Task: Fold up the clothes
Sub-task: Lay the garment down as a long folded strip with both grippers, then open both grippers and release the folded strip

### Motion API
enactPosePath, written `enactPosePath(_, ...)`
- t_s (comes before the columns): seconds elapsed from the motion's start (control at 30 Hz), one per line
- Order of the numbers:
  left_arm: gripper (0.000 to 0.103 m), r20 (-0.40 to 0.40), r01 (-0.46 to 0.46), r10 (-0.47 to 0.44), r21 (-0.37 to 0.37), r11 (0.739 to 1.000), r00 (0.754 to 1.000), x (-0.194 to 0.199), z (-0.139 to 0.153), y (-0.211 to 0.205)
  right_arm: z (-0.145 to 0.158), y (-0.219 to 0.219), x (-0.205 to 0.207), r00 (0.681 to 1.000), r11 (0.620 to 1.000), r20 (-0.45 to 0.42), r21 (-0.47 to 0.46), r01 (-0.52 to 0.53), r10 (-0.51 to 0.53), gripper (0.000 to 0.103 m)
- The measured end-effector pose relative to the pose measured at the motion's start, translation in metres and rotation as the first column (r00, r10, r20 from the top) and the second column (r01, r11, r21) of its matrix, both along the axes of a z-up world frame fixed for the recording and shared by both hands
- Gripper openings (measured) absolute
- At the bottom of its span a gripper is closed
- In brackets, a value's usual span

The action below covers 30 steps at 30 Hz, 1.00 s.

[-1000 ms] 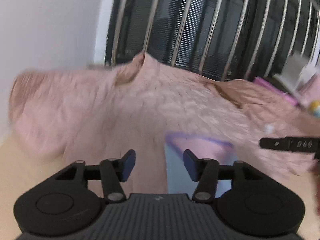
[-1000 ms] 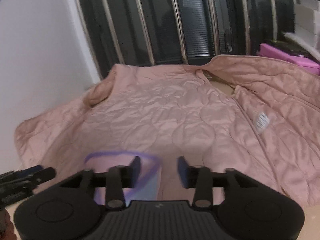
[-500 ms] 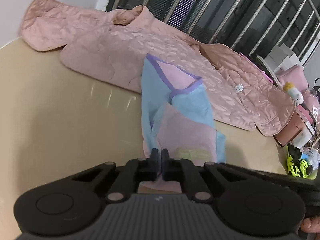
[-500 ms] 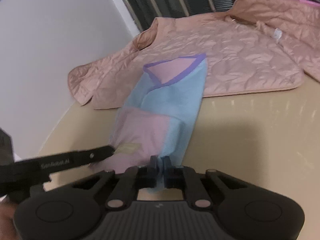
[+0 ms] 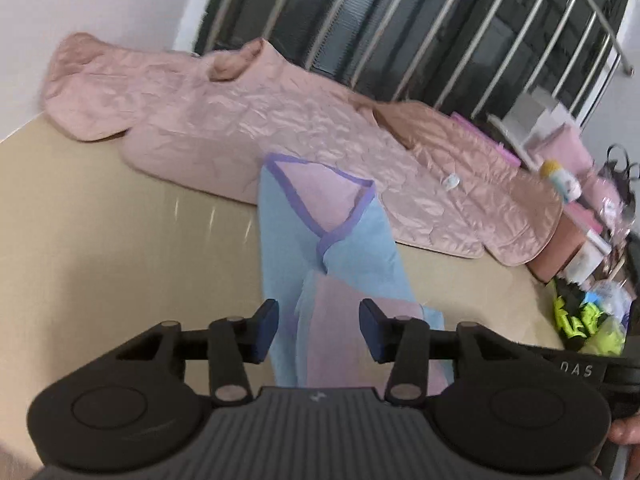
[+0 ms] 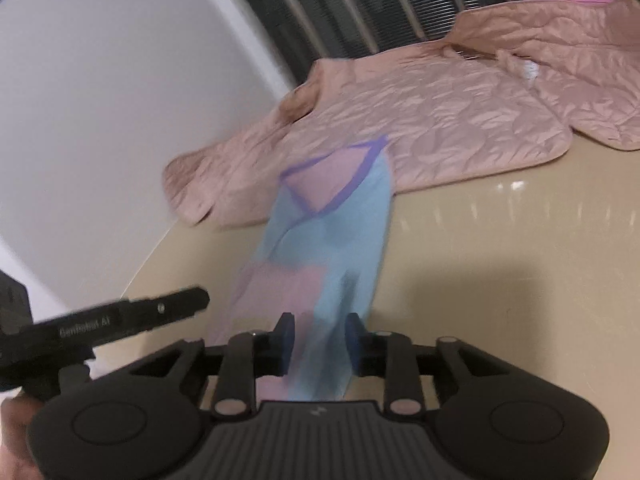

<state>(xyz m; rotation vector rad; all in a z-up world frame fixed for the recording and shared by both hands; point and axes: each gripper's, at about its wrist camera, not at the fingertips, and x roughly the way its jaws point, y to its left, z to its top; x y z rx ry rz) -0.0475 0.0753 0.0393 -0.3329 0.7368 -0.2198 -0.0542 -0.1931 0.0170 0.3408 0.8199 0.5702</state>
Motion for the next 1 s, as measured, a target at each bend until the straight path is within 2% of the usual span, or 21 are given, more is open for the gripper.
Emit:
enactPosePath(0.07,0.041,-0.055,0.005,-0.005,-0.004,1.0,0.998,0.017,-0.006,-0.007,-0.003,0.002,0.008,1.0,1.0,-0.009,0.007,-0.005,0.005,0.028)
enactPosePath(0.13,0.026,-0.077,0.014,-0.014,-0.001,1.0,0.997,0.024,-0.012,-0.012,-0.005,0.003,0.015,1.0,1.0,-0.018,0.012,-0.013,0.013,0.027)
enactPosePath(0.17,0.003,-0.088,0.011,-0.011,-0.001,1.0,0.996,0.026,-0.015,-0.013,-0.007,0.004,0.018,1.0,1.0,-0.022,0.015,-0.017,0.017,0.019)
enactPosePath(0.2,0.001,-0.099,-0.01,0.008,-0.018,1.0,0.995,0.026,-0.017,-0.011,-0.008,0.005,0.022,0.999,1.0,-0.027,0.018,-0.021,0.021,0.003)
enactPosePath(0.33,0.001,-0.077,-0.086,0.075,-0.145,0.986,0.994,0.012,-0.016,0.006,-0.01,0.009,0.033,0.999,0.999,-0.024,0.019,-0.04,0.041,0.002)
enactPosePath(0.43,0.001,-0.088,-0.119,0.11,-0.112,0.987,0.99,0.016,-0.025,0.007,-0.015,0.021,0.04,0.998,0.997,-0.023,-0.035,-0.062,0.061,0.003)
enactPosePath(0.47,0.002,-0.088,-0.107,0.098,-0.11,0.988,0.991,0.016,-0.027,0.006,-0.016,0.022,0.04,0.998,0.997,-0.021,-0.05,-0.061,0.06,0.001)
enactPosePath(0.53,0.013,-0.065,-0.089,0.083,-0.085,0.992,0.994,0.013,-0.025,0.005,-0.014,0.022,0.036,0.998,0.995,-0.009,-0.079,-0.055,0.055,0.011)
enactPosePath(0.57,0.029,-0.035,-0.08,0.078,-0.06,0.995,0.996,0.008,-0.019,0.004,-0.005,0.021,0.026,0.998,0.993,0.033,-0.107,-0.054,0.058,0.018)
enactPosePath(0.6,0.049,-0.002,-0.071,0.071,-0.036,0.997,0.997,0.002,-0.013,0.004,0.005,0.021,0.015,0.994,0.989,0.083,-0.14,-0.052,0.064,0.023)
enactPosePath(0.63,0.054,0.037,-0.058,0.058,-0.011,0.998,0.998,-0.006,-0.006,0.004,0.013,0.02,0.003,0.987,0.984,0.136,-0.166,-0.061,0.085,0.025)
enactPosePath(0.67,0.054,0.073,-0.033,0.032,0.01,0.999,0.997,-0.014,-0.001,0.004,0.021,0.02,-0.009,0.976,0.979,0.189,-0.191,-0.074,0.11,0.027)
enactPosePath(0.73,0.055,0.106,0.017,-0.021,0.04,0.999,0.994,-0.024,0.006,0.003,0.029,0.012,-0.03,0.941,0.962,0.269,-0.232,-0.141,0.203,0.027)
enactPosePath(0.8,0.055,0.093,0.059,-0.064,0.055,0.997,0.994,-0.028,0.007,0.002,0.029,0.013,-0.057,0.86,0.913,0.354,-0.312,-0.261,0.367,0.03)
enactPosePath(0.87,0.055,0.079,0.094,-0.1,0.078,0.993,0.992,-0.032,0.006,0.001,0.023,0.022,-0.081,0.759,0.836,0.409,-0.448,-0.316,0.506,0.036)
enactPosePath(0.93,0.055,0.077,0.124,-0.132,0.102,0.987,0.988,-0.038,0.005,0.001,0.016,0.033,-0.093,0.673,0.749,0.423,-0.588,-0.306,0.607,0.036)
enactPosePath(1.0,0.059,0.093,0.168,-0.179,0.118,0.979,0.979,-0.047,0.007,0.001,0.008,0.042,-0.096,0.601,0.667,0.414,-0.687,-0.286,0.684,0.037)
